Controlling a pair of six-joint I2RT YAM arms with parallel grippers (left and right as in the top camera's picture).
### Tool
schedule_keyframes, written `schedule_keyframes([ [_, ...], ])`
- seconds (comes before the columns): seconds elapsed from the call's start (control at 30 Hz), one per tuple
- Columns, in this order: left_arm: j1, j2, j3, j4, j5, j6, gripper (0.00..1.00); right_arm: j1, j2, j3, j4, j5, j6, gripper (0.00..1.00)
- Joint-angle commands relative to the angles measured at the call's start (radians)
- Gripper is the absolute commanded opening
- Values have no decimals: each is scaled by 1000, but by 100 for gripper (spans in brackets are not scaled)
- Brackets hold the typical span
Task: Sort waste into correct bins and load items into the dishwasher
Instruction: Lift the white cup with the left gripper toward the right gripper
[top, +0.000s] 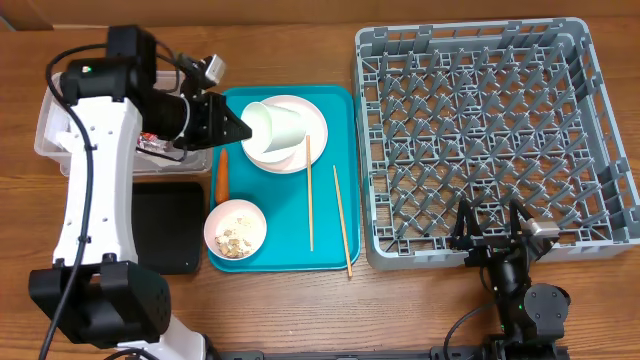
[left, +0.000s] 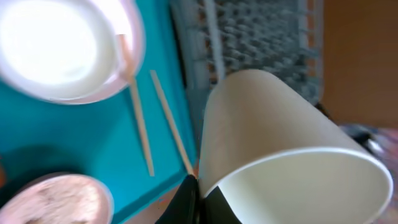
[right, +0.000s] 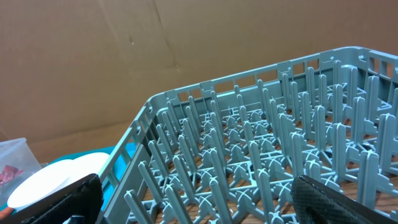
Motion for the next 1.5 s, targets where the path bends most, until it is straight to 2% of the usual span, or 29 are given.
schedule_keyframes([
  [0.0, 3, 24, 8, -45, 317, 246, 4, -3, -9, -10, 3, 9, 4, 100],
  [0.27, 1, 51, 8, -69, 425, 314, 4, -3, -9, -10, 14, -89, 8, 100],
  [0.53, -6, 53, 7, -69, 425, 335, 4, -3, -8, 3, 22, -414, 10, 100],
  [0.77, -19, 56, 7, -65, 436, 333, 4, -3, 72, 203, -56, -562, 83, 100],
  [1.07, -110, 116, 7, -54, 507, 331, 4, -3, 507, 600, -246, -852, 82, 100],
  [1.1, -129, 133, 7, -34, 524, 336, 4, -3, 622, 668, -255, -968, 82, 100],
  [1.2, -153, 156, 7, -8, 554, 357, 4, -3, 787, 736, -152, -1238, 83, 100],
  [1.3, -177, 174, 7, -9, 590, 386, 4, -3, 912, 748, 46, -1471, 93, 100],
  [1.47, -213, 183, 7, -15, 599, 386, 4, -3, 1046, 748, 196, -1506, 117, 100],
])
